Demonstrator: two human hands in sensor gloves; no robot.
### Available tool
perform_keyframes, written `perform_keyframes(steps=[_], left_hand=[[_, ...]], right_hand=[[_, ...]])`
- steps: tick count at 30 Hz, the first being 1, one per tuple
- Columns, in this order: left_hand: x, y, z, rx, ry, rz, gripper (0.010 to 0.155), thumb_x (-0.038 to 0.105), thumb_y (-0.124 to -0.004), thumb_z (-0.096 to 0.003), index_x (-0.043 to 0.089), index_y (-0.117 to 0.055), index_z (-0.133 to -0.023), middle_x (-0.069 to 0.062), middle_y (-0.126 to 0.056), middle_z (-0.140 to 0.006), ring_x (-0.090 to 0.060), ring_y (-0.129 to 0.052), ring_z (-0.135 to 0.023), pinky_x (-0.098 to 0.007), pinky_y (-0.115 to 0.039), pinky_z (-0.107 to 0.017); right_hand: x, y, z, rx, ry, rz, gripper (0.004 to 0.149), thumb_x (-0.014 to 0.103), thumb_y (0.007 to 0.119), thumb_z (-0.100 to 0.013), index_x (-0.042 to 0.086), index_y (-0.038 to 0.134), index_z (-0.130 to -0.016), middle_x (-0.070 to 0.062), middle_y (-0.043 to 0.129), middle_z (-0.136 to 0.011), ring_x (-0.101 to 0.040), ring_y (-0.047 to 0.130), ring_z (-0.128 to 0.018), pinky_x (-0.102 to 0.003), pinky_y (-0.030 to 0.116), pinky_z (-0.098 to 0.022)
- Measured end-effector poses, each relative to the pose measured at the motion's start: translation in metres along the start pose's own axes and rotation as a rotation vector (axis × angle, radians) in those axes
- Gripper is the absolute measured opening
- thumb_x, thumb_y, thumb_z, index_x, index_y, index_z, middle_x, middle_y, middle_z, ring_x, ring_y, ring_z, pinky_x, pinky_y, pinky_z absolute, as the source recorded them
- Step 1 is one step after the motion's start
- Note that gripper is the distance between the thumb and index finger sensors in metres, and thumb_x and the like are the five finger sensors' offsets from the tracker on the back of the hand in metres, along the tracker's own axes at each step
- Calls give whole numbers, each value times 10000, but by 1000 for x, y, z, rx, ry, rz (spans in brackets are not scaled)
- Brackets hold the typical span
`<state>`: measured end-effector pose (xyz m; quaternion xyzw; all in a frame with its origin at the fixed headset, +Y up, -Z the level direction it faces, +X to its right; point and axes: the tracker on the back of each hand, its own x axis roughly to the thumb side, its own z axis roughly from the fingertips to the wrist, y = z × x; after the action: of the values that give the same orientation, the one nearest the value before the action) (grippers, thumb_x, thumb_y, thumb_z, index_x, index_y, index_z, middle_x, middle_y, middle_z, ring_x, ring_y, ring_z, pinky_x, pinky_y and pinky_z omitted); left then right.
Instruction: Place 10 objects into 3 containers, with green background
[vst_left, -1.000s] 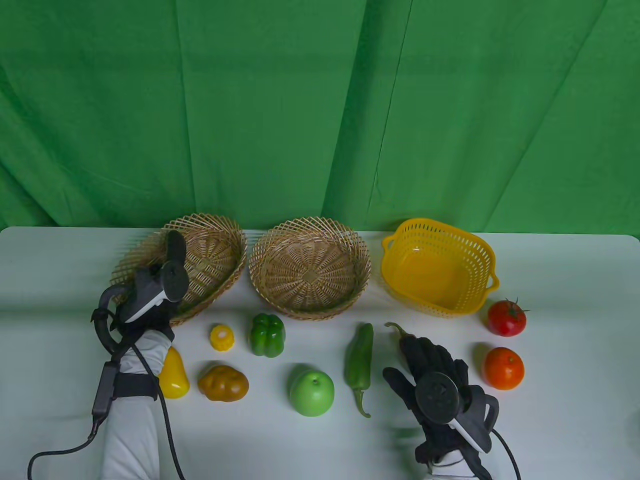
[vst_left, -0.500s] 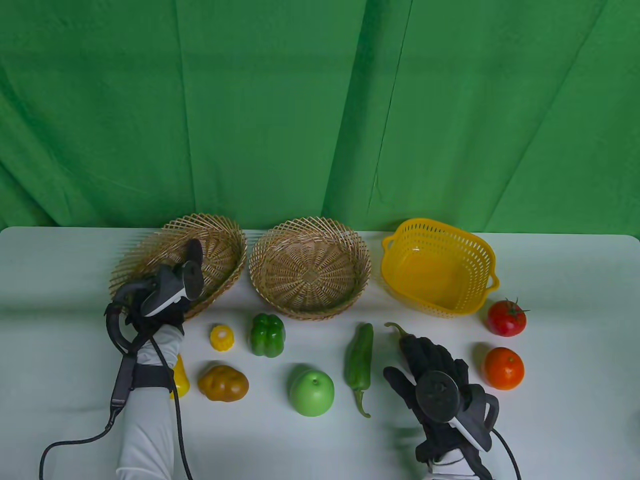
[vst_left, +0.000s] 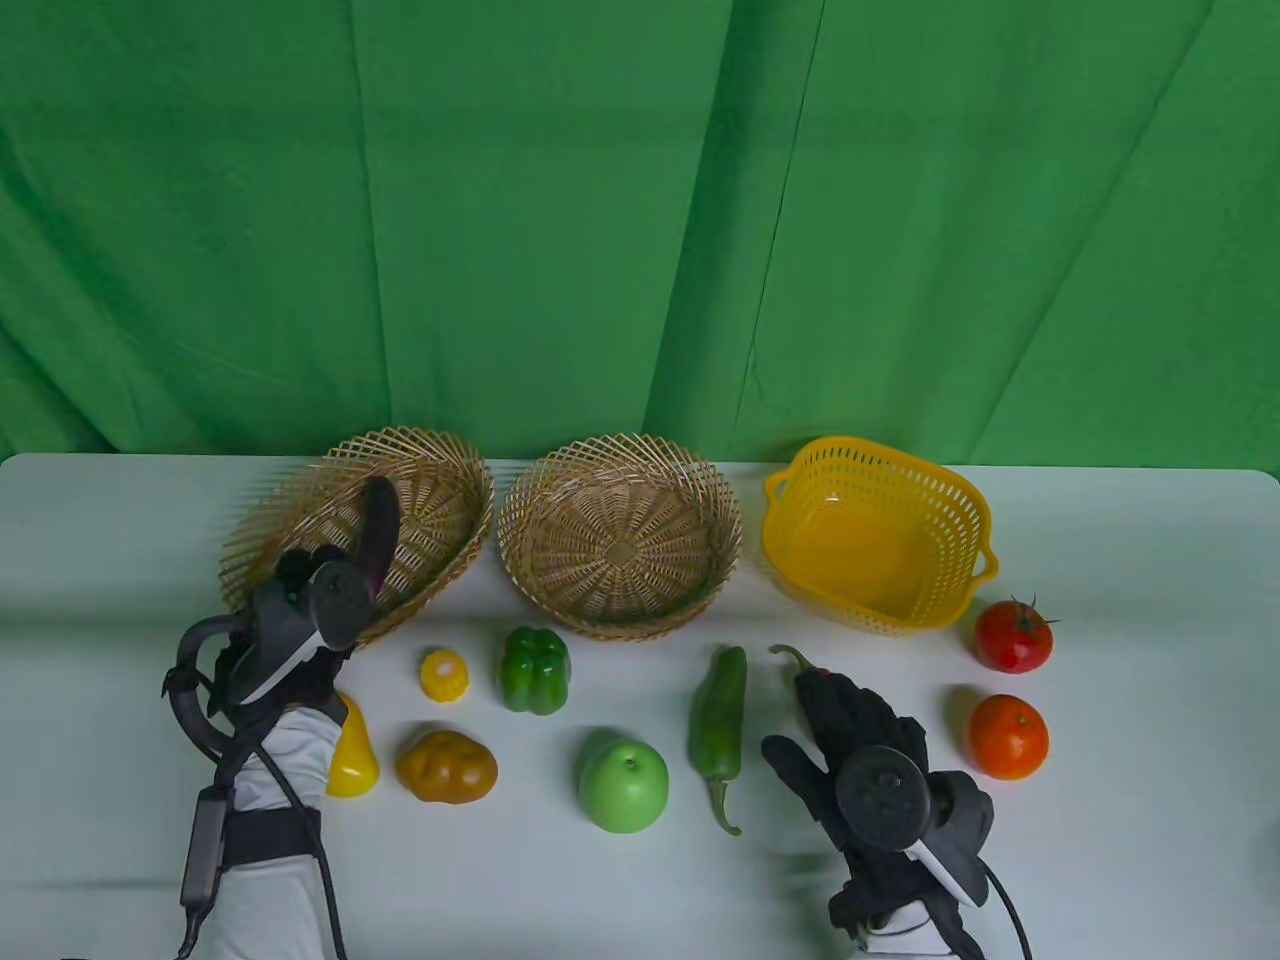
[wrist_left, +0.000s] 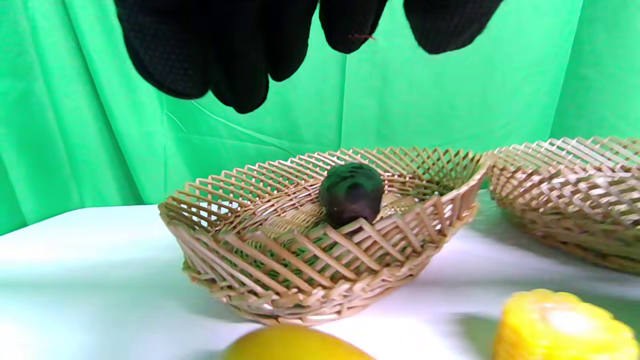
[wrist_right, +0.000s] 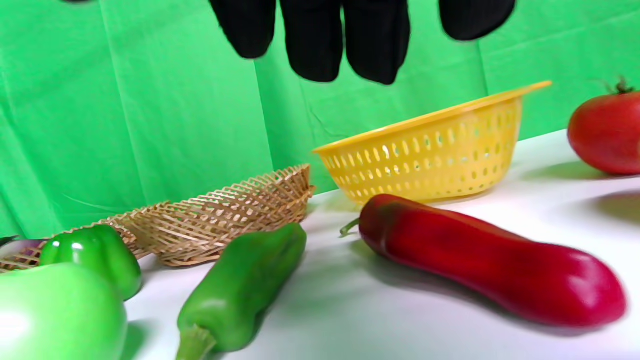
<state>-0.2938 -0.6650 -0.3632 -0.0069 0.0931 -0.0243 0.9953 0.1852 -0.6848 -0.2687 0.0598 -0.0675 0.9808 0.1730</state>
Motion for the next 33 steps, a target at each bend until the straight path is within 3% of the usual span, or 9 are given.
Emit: perform_keyframes(steps=[8,16,21,28,33], left_hand=[[-17,-7,38,27,42,106,683,566,-605,-577,280,-449,-1178,-182,-605,-1191,-387,-796,-999,-549,-742,-641],[-32,-40,62,-17,83,216,682,578,-588,-580,304,-430,-1185,-202,-558,-1208,-439,-746,-1026,-575,-717,-652],[-32,-65,69,-52,85,249,684,582,-584,-580,308,-423,-1186,-223,-506,-1219,-483,-676,-1055,-599,-690,-661],[-23,-96,67,-150,77,259,691,619,-561,-576,382,-354,-1191,-287,-295,-1233,-581,-445,-1098,-668,-587,-693],[-18,-110,60,-236,84,242,724,638,-556,-575,379,-277,-1190,-313,-265,-1220,-584,-447,-1088,-635,-585,-707]], right_hand=[[1,3,0,11,-19,-27,775,701,505,-526,253,493,-1157,-148,591,-1201,-469,597,-1064,-739,440,-749],[-1,4,0,21,-23,-59,773,701,506,-526,254,494,-1157,-149,594,-1199,-466,601,-1063,-737,441,-750],[-1,4,0,25,-25,-63,774,700,506,-527,252,492,-1158,-150,596,-1198,-470,600,-1061,-736,440,-750],[-1,4,0,28,-19,-57,772,700,505,-527,255,494,-1157,-149,595,-1199,-469,599,-1062,-736,441,-750],[-2,4,0,33,-13,-51,773,700,505,-527,253,495,-1157,-152,596,-1198,-470,602,-1061,-738,442,-748]])
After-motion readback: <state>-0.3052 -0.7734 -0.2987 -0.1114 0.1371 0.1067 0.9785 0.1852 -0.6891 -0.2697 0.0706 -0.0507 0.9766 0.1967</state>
